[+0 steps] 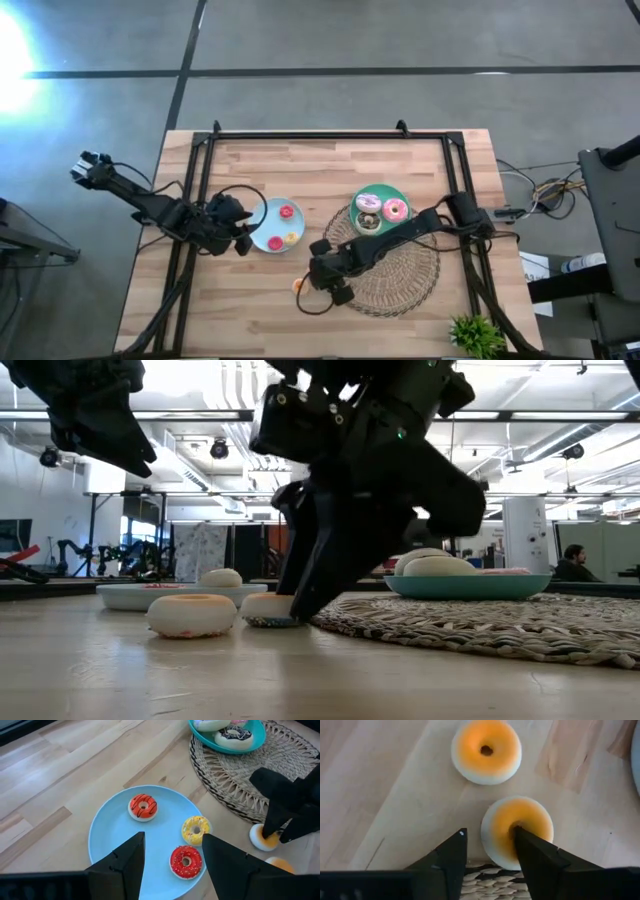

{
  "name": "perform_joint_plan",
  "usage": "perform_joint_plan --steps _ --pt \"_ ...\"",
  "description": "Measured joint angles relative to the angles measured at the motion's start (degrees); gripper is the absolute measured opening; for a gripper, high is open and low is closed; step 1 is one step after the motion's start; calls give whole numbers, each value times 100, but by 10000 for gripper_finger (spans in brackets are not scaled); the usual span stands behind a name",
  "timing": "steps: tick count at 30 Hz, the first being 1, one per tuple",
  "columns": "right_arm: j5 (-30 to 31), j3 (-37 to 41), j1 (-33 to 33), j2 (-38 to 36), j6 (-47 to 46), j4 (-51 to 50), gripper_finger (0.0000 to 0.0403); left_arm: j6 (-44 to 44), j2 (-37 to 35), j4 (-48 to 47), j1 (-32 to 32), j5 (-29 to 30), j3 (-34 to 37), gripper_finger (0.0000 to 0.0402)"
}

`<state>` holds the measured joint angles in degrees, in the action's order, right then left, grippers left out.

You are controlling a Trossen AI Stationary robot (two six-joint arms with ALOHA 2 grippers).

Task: Pick & Place donuts
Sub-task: Put the blue doughnut on the blue plate

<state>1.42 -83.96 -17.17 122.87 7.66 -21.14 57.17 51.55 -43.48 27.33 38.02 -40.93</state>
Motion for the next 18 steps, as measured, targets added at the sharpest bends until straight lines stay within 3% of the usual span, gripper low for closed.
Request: perform_joint_plan --steps 5,12,15,18 --pt "-278 -2 163 86 -487 137 114 -51 0 -2 0 0 0 171" --pt "-882 13 755 -115 -1615 321 18 -55 -2 -4 2 -29 0 171" --pt "-1311 39 1220 -363 -2191 601 15 -222 -2 4 80 -61 0 171" --pt "-2074 185 1741 -531 -3313 1604 14 -565 -2 188 273 45 0 171"
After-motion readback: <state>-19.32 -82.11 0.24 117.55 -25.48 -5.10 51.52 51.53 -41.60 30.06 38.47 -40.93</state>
